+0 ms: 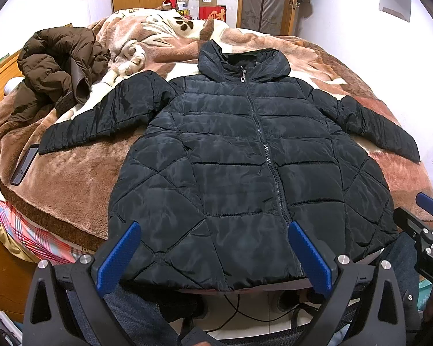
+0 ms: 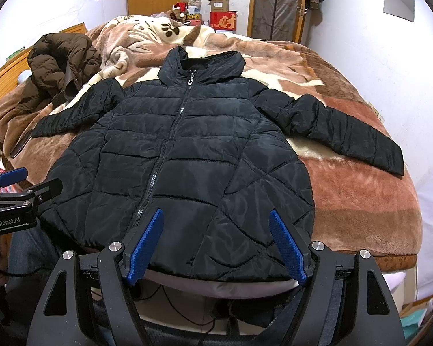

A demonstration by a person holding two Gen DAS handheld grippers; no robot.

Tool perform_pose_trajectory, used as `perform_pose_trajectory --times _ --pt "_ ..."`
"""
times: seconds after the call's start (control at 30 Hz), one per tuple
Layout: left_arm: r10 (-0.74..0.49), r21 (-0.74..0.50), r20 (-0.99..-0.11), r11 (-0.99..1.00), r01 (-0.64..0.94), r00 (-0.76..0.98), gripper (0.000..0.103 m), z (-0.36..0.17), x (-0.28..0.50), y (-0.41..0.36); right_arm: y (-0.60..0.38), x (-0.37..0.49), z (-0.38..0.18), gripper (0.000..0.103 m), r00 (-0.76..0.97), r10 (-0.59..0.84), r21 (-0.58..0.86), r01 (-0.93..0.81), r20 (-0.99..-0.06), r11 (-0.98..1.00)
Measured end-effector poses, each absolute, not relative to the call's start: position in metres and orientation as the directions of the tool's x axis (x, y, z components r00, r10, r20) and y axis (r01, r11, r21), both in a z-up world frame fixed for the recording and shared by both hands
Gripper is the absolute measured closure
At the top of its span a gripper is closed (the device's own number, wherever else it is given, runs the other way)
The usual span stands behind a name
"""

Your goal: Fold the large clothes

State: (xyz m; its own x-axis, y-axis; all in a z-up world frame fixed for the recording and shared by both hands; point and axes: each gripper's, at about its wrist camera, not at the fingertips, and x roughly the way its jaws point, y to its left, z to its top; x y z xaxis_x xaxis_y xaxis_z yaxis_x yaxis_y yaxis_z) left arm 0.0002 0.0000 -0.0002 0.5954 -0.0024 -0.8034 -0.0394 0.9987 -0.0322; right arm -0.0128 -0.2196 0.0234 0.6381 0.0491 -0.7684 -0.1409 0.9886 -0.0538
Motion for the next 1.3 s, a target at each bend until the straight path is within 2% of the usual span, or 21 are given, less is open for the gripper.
perform_pose_trajectory --times 0.73,0.93,1.07,1.2,1.3 --pt "-0.036 -0.051 -0.819 0.999 -0.01 0.572 0.0 -0.014 0.028 0.009 -0.223 0.009 0.011 0.028 0.641 0.1 -0.007 -0.162 -0.761 0.987" --pt "-0.046 -0.102 -0.832 0.992 -0.07 0.553 0.0 -0.027 0.062 0.042 -0.221 0.047 0.013 0.028 0.62 0.133 0.008 -0.2 -0.773 0.98" --pt "0.0 -0.087 -0.827 0.988 -0.128 0.562 0.01 -0.035 0.085 0.069 -0.216 0.071 0.007 0.028 0.604 0.141 0.001 -0.226 -0.784 0.974" --pt "0.025 -0.083 -0.831 0.982 -0.168 0.556 0.01 -0.042 0.11 0.098 -0.21 0.099 -0.002 0.028 0.59 0.133 -0.016 -0.241 -0.796 0.97" --pt "0.0 -0.135 -0.837 0.969 -0.206 0.547 0.01 -0.05 0.13 0.127 -0.208 0.121 -0.008 0.028 0.576 0.13 -0.011 -0.236 -0.807 0.972"
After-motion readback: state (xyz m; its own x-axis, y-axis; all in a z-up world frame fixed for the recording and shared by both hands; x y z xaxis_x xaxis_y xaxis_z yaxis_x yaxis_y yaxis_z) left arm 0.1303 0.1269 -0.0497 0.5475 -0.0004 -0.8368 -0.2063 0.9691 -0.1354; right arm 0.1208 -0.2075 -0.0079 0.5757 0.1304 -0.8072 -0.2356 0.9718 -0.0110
